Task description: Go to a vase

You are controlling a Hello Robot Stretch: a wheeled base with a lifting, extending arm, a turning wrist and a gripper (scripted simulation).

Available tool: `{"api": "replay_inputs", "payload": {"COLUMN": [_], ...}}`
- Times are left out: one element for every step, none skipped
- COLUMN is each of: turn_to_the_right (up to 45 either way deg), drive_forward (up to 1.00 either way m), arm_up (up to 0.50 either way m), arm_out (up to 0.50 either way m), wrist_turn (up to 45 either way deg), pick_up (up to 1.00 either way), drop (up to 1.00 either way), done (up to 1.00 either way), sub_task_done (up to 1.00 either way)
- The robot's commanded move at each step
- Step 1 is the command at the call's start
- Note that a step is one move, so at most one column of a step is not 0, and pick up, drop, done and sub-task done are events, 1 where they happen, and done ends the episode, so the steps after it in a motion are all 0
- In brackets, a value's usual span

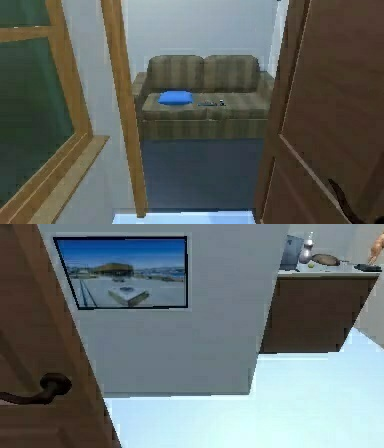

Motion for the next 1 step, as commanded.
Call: {"api": "replay_inputs", "payload": {"turn_to_the_right": [0.0], "drive_forward": [1.0], "arm_up": [0.0], "arm_out": [0.0], "wrist_turn": [0.0], "pick_up": [0.0], "drop": [0.0], "done": [0.0], "sub_task_done": [0.0]}}
